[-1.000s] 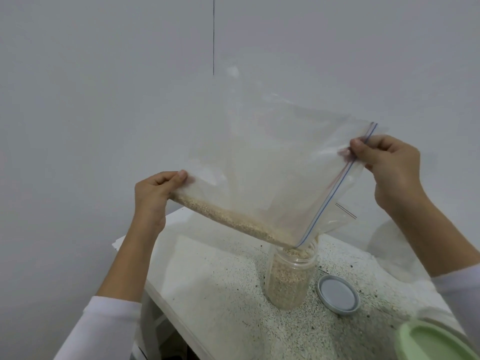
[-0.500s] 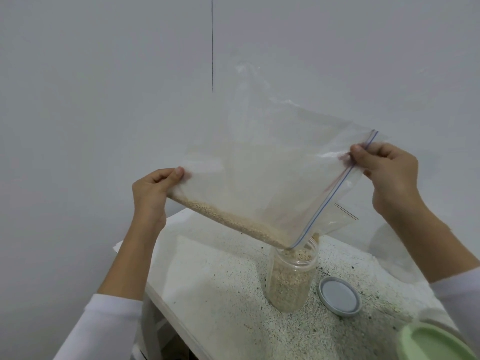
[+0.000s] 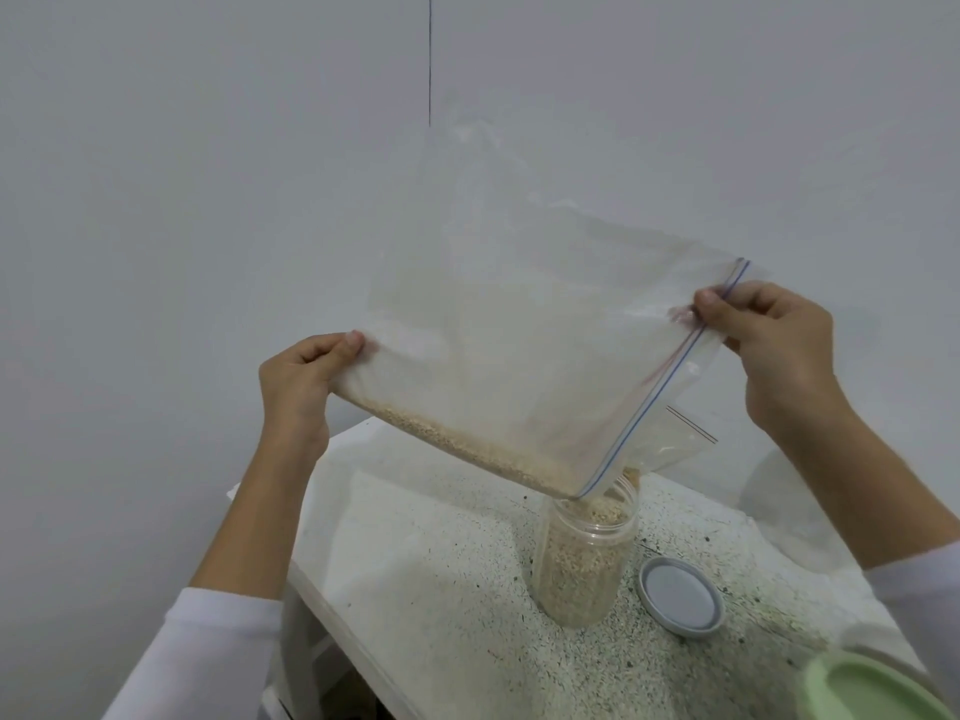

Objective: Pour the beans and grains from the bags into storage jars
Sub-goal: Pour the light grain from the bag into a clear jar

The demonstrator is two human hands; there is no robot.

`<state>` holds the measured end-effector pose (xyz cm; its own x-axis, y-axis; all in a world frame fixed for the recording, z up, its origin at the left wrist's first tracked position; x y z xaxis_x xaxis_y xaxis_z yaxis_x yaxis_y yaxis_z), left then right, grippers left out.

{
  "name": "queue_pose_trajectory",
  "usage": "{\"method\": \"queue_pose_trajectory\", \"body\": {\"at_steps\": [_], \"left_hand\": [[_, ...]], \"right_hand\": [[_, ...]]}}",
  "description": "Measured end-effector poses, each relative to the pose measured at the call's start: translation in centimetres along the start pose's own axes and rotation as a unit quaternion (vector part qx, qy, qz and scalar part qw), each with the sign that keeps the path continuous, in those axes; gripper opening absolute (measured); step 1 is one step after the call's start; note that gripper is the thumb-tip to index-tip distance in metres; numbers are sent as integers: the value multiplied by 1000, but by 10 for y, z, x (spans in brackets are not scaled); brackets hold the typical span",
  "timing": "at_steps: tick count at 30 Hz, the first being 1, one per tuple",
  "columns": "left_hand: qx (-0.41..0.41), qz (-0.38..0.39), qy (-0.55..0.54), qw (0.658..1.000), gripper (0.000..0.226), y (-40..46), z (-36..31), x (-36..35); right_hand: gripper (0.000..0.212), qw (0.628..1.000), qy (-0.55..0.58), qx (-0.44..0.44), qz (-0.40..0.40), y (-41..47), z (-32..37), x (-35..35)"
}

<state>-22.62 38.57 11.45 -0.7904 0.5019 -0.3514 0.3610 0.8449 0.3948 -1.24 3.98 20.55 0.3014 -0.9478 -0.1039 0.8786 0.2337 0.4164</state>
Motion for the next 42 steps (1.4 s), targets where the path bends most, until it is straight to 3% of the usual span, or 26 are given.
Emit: {"method": "queue_pose_trajectory", "body": {"at_steps": [4, 9, 17, 38, 42], "left_hand": [[2, 29, 0, 1000, 18, -1, -1, -5], [2, 18, 8, 1000, 2, 2, 0, -3], [-3, 13, 3, 1000, 14, 2, 1, -6], [-2, 36, 5, 999, 7, -3, 2, -19], [-9, 52, 3, 999, 15, -4, -1, -23]], "right_hand": [[15, 1000, 5, 2, -13, -1, 1, 1], [17, 1000, 8, 0, -9, -2, -1, 1], [13, 1000, -5, -13, -9, -2, -3, 3], [11, 1000, -5, -12, -22, 0, -2, 15], [12, 999, 3, -8, -31, 0, -1, 18]]}}
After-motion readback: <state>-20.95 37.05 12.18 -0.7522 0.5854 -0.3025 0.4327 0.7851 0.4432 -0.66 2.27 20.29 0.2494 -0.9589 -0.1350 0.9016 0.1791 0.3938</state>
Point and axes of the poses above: each hand's wrist, its own y-axis towards the middle knuckle, its own x-axis out of the back of the hand, z = x × y, the point moved 9 cm from there along y, towards the middle knuckle, and after that the axes turned 5 degrees about -x, right-handed, at the moved point
